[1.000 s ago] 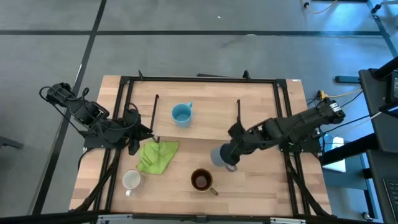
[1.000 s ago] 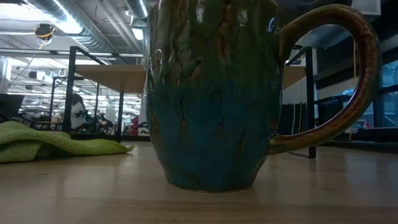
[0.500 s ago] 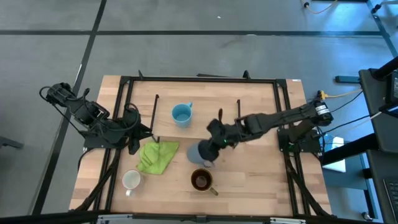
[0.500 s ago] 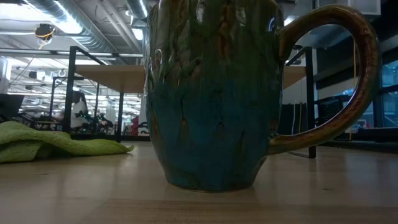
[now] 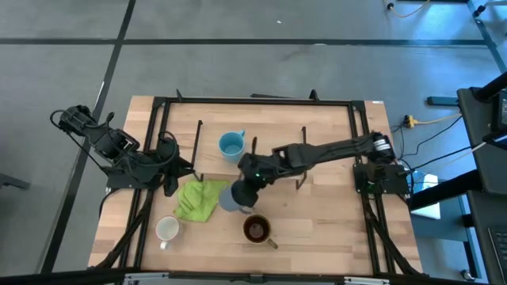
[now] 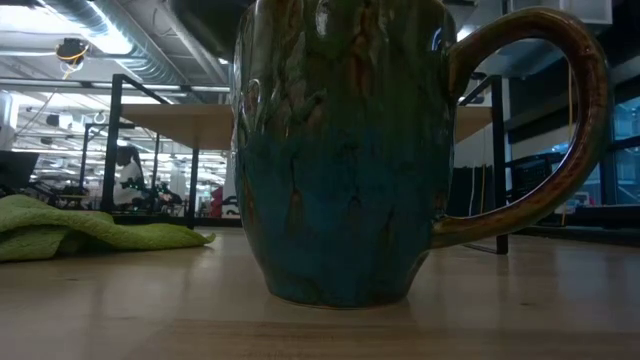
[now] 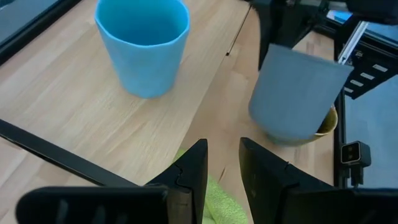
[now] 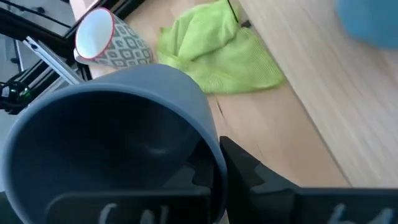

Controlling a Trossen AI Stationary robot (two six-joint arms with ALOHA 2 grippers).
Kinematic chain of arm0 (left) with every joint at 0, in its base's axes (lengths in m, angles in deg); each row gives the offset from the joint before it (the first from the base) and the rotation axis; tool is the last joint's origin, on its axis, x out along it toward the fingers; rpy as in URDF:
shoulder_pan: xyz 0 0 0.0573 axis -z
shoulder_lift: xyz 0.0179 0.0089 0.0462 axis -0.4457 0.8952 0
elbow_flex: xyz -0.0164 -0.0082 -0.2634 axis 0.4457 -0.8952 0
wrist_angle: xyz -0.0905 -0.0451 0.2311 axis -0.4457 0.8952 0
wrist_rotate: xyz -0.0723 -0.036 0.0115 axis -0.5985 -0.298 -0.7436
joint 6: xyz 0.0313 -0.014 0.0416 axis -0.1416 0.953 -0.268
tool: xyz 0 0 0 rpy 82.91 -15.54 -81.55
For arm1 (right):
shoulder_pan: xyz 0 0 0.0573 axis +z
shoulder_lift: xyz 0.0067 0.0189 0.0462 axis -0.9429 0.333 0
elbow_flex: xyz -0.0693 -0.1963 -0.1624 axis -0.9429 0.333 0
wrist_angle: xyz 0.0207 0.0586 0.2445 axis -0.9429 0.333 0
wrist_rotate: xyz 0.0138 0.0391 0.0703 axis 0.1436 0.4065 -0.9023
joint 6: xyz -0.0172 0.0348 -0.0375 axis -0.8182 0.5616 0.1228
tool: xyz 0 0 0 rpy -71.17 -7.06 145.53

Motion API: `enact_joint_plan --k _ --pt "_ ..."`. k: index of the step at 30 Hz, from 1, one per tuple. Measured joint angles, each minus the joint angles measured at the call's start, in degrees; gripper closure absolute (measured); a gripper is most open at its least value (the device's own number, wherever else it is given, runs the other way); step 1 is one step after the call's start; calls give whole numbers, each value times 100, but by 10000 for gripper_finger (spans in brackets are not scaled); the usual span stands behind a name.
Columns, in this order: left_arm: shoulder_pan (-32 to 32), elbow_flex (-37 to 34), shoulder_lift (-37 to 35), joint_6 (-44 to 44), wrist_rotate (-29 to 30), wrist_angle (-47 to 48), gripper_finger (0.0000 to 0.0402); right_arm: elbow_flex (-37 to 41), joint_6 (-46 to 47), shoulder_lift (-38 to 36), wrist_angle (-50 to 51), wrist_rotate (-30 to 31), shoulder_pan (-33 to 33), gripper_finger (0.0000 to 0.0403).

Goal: Stack small to large cups/mugs on shelf
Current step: Put the gray mug on the shelf

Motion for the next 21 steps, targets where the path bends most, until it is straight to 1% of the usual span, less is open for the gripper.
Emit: enact_joint_plan --k 7,10,13,16,21 --pt "-70 0 0 -17 12 1 315 -748 -341 612 -43 -525 -133 389" --pt "-70 0 0 -33 20 0 315 -912 -436 821 -37 -736 -134 389" --pt "-70 0 0 -35 66 -1 315 -1025 -463 1012 -8 -792 -132 389" --pt "-70 0 0 -33 134 -1 315 -1110 -466 1061 0 -742 -133 389" --pt "-70 0 0 -31 163 -1 315 -1124 -420 1025 239 -97 -87 389"
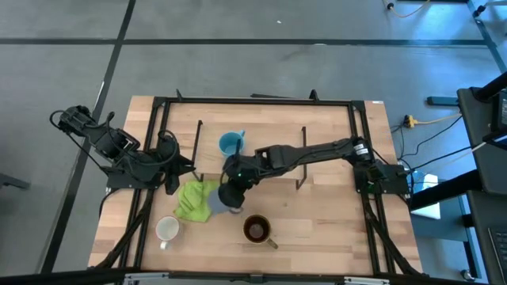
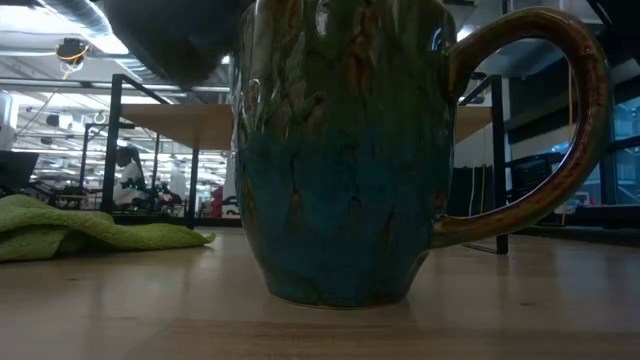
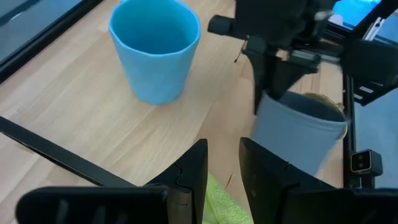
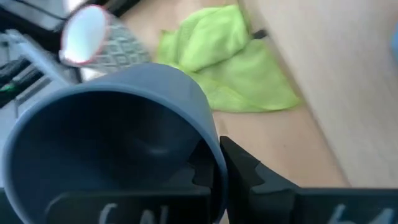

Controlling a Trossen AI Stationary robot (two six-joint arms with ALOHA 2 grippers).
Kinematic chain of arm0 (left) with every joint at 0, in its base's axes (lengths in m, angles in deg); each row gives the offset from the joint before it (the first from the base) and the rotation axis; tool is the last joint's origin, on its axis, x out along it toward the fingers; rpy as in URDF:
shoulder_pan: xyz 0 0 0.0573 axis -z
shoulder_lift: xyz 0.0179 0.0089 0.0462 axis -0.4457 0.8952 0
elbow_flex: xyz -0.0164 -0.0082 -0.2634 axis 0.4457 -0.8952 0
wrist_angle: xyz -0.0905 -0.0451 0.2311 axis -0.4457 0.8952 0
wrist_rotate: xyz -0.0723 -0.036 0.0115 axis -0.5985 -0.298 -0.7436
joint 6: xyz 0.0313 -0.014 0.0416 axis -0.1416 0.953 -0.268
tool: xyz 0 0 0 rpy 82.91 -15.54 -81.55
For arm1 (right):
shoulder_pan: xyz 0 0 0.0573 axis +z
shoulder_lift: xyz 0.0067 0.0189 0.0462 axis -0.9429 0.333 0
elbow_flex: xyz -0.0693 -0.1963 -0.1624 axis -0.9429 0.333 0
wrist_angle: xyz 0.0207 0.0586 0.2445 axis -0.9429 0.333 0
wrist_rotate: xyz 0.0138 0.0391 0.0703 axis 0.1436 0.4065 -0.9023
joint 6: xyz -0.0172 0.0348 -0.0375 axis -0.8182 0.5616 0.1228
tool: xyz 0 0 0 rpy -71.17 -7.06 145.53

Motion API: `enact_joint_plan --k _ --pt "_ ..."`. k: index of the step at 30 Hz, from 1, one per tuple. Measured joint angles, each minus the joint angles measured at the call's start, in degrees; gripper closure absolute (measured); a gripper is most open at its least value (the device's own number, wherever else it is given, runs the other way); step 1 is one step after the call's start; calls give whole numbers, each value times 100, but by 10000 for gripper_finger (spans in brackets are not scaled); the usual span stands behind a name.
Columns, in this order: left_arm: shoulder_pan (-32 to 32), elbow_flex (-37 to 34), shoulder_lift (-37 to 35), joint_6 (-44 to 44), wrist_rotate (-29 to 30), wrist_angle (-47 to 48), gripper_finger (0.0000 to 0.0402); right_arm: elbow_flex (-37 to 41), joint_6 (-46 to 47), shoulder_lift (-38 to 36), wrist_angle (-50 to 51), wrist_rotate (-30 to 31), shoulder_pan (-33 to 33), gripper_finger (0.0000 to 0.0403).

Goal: Stack small to large cups/mugs on shelf
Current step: Put the gray mug on the shelf

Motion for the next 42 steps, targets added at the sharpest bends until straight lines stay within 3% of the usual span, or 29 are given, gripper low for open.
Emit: enact_joint_plan --k 12,18,29,37,42 --pt "0 0 0 44 -2 -33 315 3 402 -31 243 481 335 389" --pt "0 0 0 49 -4 -38 315 5 599 -33 328 1102 544 389" --pt "0 0 15 119 -4 -44 315 -502 952 -44 545 1275 844 389" --pt "55 0 131 48 -55 57 315 -738 2176 -47 1387 1980 1191 389" --pt "55 0 194 39 -154 129 315 -905 2735 -52 1371 2085 1466 389"
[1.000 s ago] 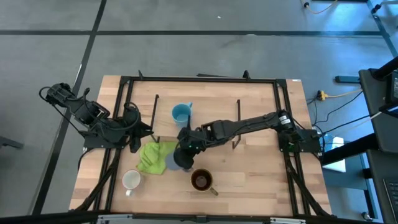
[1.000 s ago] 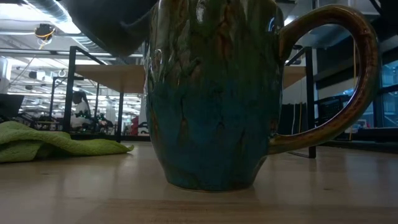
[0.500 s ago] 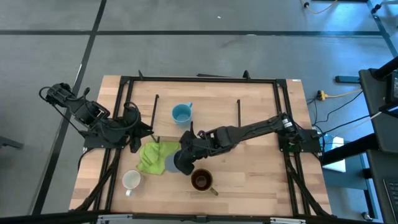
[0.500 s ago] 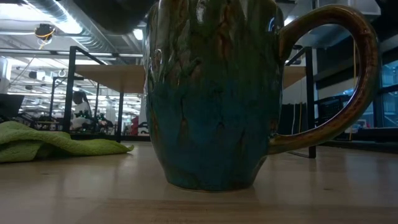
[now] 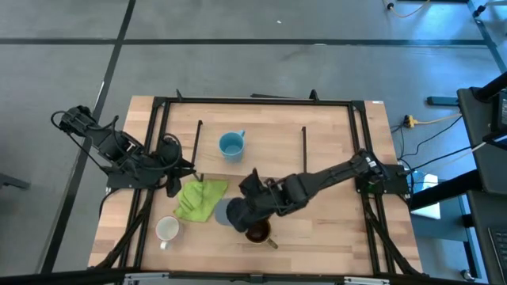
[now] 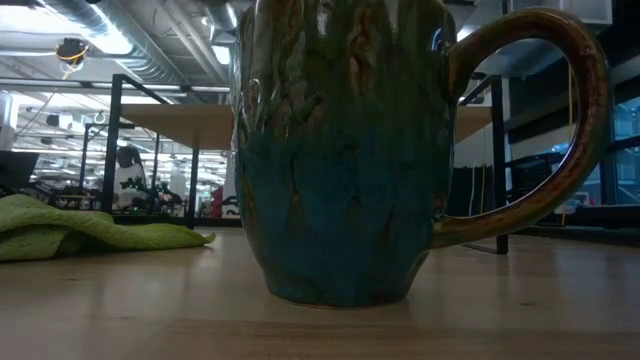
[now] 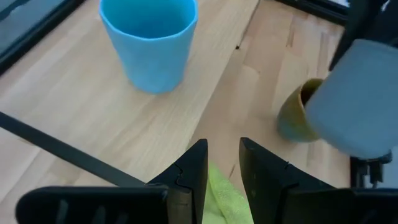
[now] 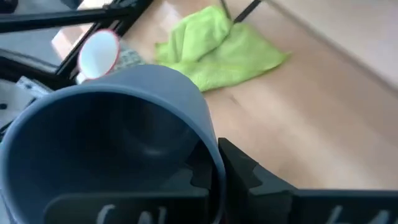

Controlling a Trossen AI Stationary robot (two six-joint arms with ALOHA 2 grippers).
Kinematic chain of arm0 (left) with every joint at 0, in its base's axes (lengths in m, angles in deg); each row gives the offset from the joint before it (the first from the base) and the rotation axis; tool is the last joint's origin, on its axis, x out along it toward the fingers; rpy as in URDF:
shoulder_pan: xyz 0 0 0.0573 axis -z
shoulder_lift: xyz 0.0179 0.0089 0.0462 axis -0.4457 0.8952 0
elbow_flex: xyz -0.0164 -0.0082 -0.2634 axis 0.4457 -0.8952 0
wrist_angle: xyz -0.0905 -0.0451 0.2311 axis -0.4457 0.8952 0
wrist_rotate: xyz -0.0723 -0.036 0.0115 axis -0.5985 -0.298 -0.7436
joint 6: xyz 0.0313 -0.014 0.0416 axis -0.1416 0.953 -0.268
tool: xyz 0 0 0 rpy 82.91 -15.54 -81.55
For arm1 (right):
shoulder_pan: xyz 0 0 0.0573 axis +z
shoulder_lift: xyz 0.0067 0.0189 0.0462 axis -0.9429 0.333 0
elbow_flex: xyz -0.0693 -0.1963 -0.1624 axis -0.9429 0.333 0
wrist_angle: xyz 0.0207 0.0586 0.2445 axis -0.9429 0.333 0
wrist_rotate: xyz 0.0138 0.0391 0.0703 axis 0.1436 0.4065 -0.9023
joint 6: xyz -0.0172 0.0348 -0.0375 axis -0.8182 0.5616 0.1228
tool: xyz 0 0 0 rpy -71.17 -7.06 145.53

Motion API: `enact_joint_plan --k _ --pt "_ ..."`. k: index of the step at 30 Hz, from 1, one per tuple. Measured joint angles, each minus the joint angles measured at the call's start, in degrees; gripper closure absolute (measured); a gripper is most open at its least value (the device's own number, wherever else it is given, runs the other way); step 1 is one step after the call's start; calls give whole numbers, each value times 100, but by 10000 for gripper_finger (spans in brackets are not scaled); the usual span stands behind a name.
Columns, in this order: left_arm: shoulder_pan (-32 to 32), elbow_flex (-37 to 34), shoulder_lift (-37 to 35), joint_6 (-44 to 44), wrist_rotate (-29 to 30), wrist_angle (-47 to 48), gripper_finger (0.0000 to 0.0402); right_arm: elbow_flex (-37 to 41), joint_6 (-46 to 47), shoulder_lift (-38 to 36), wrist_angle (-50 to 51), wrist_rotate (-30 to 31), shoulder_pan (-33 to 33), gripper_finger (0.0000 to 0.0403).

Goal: Stack small to large cups/mugs on shelf
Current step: Put the gray mug on the shelf

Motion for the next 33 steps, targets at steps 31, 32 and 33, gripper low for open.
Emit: enact_joint_plan --k 31,32,33 --pt "162 -2 335 -352 -488 7 315 -165 1502 404 51 -807 1174 389" --pt "162 -2 335 -354 -488 8 315 -166 1564 418 22 -817 1176 389" --pt "162 -2 335 -363 -486 6 315 -166 1594 431 54 -829 1170 389"
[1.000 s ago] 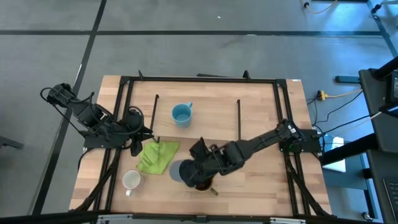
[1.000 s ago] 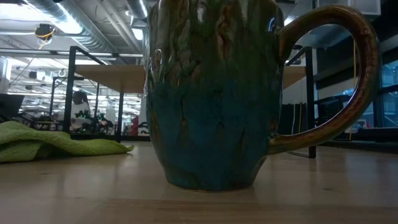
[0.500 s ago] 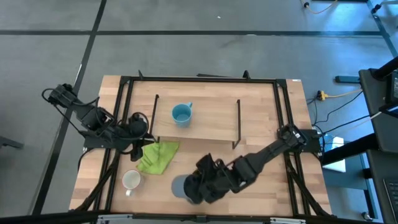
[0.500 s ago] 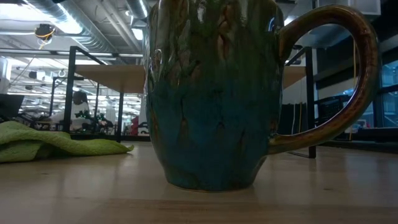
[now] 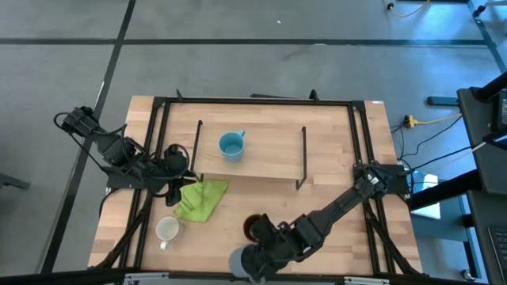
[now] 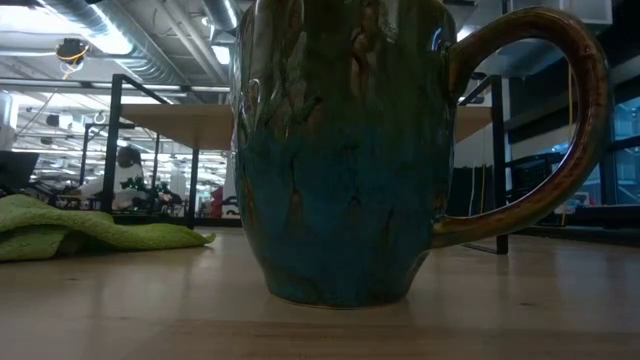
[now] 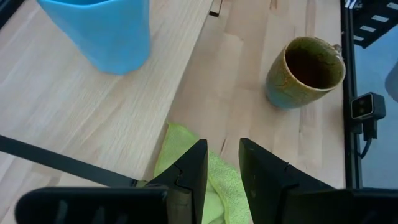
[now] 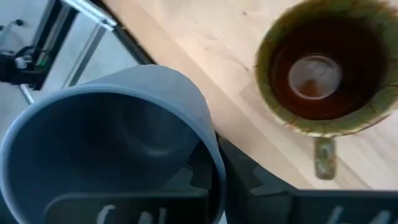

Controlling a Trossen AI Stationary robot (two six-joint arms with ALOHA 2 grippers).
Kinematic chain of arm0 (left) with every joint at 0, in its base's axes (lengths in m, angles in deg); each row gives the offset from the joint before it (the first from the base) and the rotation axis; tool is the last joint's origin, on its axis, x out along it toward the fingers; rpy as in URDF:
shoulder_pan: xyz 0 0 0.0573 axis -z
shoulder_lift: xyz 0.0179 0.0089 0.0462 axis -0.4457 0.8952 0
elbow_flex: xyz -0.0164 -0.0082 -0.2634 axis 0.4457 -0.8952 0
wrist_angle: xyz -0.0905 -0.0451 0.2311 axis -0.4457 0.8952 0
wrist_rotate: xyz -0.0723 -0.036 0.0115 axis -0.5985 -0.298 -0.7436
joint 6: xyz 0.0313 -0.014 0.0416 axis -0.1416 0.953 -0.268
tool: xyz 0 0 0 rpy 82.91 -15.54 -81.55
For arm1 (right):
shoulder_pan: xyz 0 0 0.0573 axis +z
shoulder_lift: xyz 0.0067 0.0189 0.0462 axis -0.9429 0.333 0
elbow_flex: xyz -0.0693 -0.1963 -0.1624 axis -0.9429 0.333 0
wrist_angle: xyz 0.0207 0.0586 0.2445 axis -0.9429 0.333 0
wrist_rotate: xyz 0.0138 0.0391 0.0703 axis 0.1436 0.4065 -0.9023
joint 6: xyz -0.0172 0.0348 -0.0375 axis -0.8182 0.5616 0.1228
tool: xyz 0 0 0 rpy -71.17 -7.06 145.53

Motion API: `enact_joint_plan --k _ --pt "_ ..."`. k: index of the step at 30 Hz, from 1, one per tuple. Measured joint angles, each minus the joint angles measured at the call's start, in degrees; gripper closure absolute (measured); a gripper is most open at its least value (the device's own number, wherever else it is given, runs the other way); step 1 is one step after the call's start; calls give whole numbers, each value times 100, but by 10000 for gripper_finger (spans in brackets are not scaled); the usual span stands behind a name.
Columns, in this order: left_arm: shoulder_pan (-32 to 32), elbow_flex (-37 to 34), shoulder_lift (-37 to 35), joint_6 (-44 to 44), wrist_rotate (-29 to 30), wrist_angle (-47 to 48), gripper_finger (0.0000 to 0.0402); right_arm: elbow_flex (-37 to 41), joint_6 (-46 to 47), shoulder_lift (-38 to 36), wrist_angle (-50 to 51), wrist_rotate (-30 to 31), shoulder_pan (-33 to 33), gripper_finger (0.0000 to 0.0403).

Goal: Stack small to large cups/mugs on shelf
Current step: Put the gray mug on the shelf

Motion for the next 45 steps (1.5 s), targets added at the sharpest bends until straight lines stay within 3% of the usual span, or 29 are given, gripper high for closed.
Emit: enact_joint_plan --k 10,14,19,27,39,45 --pt "0 0 0 -136 -4 -33 315 0 304 156 70 -123 173 389" --pt "0 0 0 -194 -9 -35 315 0 188 155 -234 397 173 389" --pt "0 0 0 -287 -15 -139 315 0 -147 150 -738 515 17 389" --pt "-2 0 0 -287 -20 -248 315 -2 -717 93 -468 1262 -515 389" --pt "0 0 0 -293 -20 -282 315 -4 -1872 87 -580 1157 -1241 389" --pt "-4 0 0 -402 -20 -282 315 -4 -2138 87 -478 702 -1446 389"
